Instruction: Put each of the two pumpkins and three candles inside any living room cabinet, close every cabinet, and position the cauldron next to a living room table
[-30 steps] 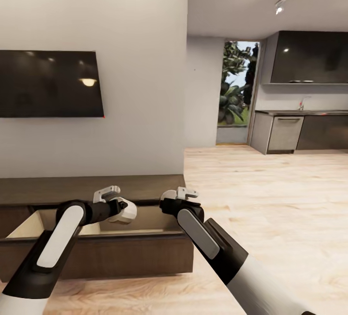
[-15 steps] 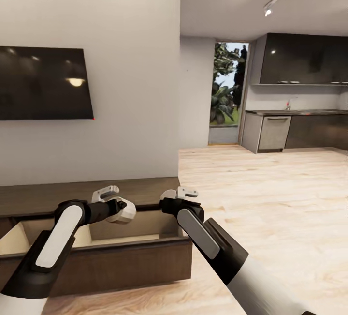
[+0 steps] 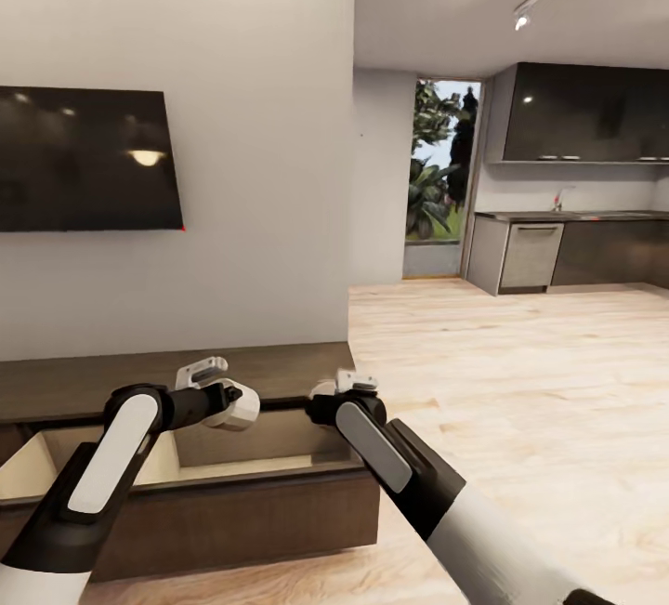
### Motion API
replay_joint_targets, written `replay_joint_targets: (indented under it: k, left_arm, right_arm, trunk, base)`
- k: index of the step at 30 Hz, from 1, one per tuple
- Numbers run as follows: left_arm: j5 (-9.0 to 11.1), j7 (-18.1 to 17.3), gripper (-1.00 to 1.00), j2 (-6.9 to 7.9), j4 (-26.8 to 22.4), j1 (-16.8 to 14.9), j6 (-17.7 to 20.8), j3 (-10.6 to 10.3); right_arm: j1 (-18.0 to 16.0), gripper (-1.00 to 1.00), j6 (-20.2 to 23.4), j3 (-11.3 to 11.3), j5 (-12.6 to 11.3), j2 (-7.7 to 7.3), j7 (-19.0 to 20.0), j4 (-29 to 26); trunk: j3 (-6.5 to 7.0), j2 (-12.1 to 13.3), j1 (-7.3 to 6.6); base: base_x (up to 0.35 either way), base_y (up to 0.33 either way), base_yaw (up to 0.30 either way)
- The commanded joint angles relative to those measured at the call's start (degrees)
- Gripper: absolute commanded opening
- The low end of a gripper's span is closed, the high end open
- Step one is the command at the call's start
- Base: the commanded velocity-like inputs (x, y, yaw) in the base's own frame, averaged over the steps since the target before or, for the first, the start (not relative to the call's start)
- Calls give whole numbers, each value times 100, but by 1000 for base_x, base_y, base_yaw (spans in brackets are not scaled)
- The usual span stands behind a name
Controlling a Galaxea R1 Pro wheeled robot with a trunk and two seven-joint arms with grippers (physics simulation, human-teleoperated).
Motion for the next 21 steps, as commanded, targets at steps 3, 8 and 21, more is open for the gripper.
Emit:
replay_joint_targets:
  k: [3, 8, 21]
  left_arm:
    - [52, 68, -100, 5, 0, -7, 4, -9]
    - [46, 91, -100, 5, 34, -6, 4, 68]
    - [40, 133, -100, -4, 53, -2, 3, 151]
  right_arm:
    - [-83, -100, -6, 9, -115, 19, 15, 208]
    - [-116, -100, 1, 9, -220, 71, 43, 343]
    - [-119, -100, -47, 333, -220, 122, 69, 136]
  trunk:
    - [-6, -4, -1]
    - [-6, -4, -1]
    - [-4, -4, -1]
  base:
    - [63, 1, 0]
    - [254, 0, 0]
    - [8, -1, 17]
